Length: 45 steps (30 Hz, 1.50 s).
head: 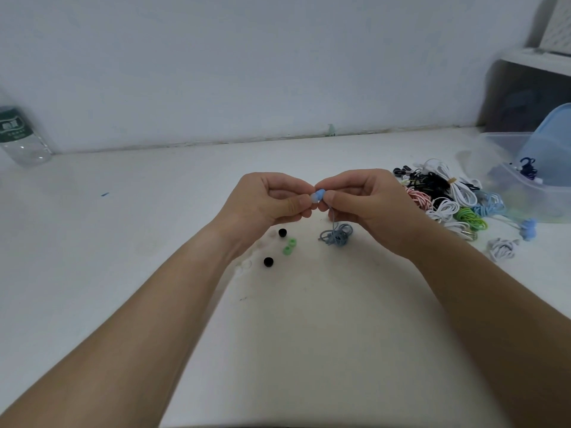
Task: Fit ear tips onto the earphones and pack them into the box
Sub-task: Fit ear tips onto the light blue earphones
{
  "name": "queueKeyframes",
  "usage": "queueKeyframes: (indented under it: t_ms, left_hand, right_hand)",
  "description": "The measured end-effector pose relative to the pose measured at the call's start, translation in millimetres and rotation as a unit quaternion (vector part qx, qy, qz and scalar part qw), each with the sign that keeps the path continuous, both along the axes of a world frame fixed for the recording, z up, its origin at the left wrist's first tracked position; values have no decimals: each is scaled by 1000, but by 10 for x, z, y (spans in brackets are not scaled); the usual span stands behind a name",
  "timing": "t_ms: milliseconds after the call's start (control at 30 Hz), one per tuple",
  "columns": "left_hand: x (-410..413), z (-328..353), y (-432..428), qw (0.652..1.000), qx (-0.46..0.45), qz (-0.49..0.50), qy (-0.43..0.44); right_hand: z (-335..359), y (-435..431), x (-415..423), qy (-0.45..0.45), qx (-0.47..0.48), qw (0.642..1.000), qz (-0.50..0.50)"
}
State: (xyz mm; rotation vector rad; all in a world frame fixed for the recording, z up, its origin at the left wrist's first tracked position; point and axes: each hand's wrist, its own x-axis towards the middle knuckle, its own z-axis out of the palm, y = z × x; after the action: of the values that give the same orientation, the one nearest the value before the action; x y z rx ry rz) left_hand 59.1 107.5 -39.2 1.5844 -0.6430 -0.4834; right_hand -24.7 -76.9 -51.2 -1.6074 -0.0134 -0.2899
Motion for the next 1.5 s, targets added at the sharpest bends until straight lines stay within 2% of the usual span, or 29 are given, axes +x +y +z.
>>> queueKeyframes:
  t_ms: [400,700,1167,1500]
  left_hand:
    - [6,-36,-21,1000,1,26,-16]
    - [22,-55,-18,1000,-8,8,1]
    - [12,-73,-43,999,-14,33,-15]
    - [26,-63,-25,1000,-22,-1,17]
  right_hand:
    - [18,54,-5,-36,-67,995,-58]
    - [6,3,2,22,0,1000,-13]
    - [34,112,-5,-51,-82,991,-90]
    - [91,45,-47,45,7,999,-13]
